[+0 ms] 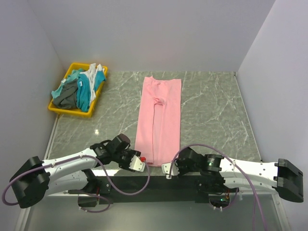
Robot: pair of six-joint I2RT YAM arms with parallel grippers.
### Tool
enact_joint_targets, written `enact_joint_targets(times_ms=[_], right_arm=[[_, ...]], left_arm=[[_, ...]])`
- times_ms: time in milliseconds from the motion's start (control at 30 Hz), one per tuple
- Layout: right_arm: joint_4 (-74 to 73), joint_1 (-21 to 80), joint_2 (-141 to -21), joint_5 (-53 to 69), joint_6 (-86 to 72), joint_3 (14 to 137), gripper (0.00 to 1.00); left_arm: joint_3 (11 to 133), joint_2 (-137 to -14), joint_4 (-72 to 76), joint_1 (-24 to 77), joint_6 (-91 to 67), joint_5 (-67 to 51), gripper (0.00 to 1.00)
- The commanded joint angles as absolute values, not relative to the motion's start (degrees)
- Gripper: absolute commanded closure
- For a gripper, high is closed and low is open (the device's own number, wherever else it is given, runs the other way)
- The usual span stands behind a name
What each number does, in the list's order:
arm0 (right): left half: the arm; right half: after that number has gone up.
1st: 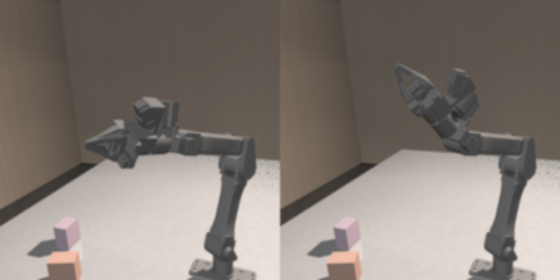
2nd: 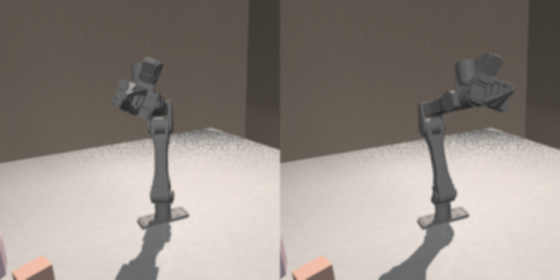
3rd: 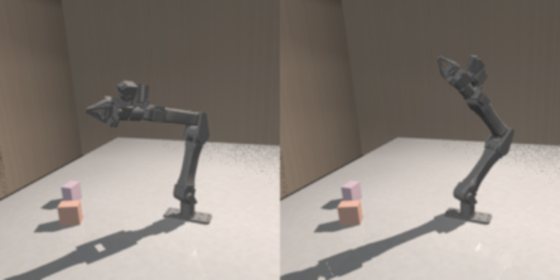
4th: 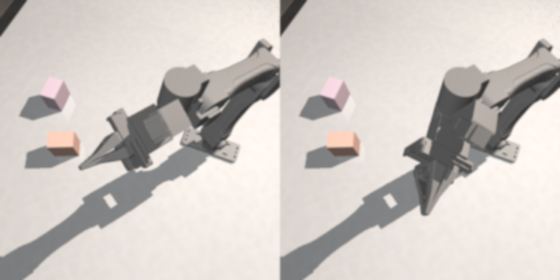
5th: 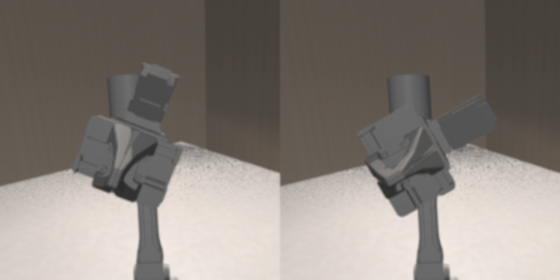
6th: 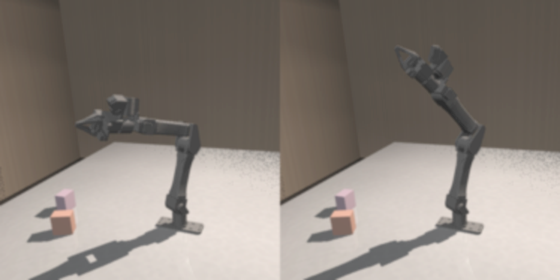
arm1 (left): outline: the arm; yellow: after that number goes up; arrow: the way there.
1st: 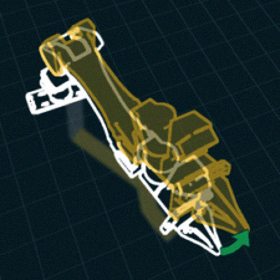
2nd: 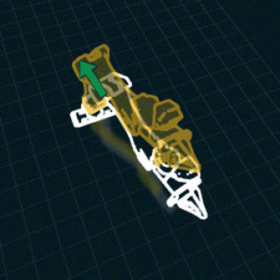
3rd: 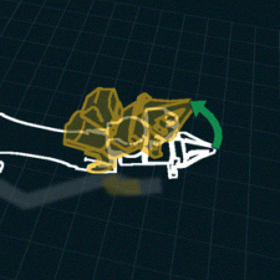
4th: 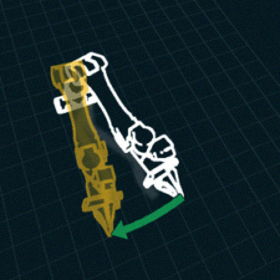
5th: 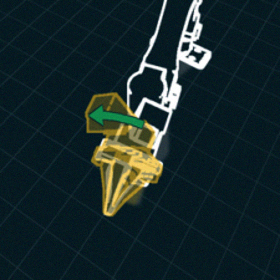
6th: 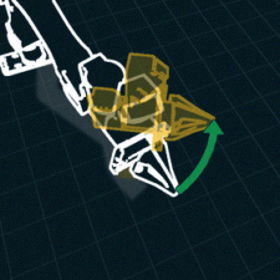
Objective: Fold and stack the t-shirts
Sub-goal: Fold the tshirt
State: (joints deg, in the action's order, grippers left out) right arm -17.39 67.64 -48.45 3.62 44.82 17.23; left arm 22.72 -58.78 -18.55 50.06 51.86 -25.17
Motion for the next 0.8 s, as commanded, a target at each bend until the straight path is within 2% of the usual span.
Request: enact_joint_targets(times_ms=[0, 100, 233, 267, 367, 533, 767], right_arm=[[-16.61, 67.94, -48.51, 3.69, 44.03, 17.49, 1.0], [-16.7, 68.03, -48.6, 3.6, 44.12, 17.49, 1.0], [-17.66, 67.94, -48.08, 3.87, 43.77, 17.93, 1.0], [-18.01, 67.94, -47.99, 3.95, 43.6, 18.02, 1.0], [-19.42, 67.94, -46.59, 4.22, 42.98, 18.54, 1.0], [-21.79, 67.85, -44.12, 3.96, 41.4, 19.33, 1.0], [-21.98, 64.62, -42.54, 1.85, 42.53, 20.56, 1.0]], left_arm=[[22.5, -60.29, -14.34, 52.11, 50.36, -24.44, 0.48], [22.41, -62.22, -12.66, 53.08, 50.18, -23.38, 0.53], [22.5, -63.72, -13.27, 53.52, 50.71, -23.2, 0.73], [22.67, -63.55, -13.71, 53.44, 50.54, -23.29, 0.82], [23.64, -61.18, -16.69, 53.44, 49.4, -23.99, 0.93], [24.87, -55.65, -21.26, 53.35, 45.45, -26.45, 0.99], [27.86, -53.26, -24.61, 50.55, 41.84, -28.04, 0.99]])
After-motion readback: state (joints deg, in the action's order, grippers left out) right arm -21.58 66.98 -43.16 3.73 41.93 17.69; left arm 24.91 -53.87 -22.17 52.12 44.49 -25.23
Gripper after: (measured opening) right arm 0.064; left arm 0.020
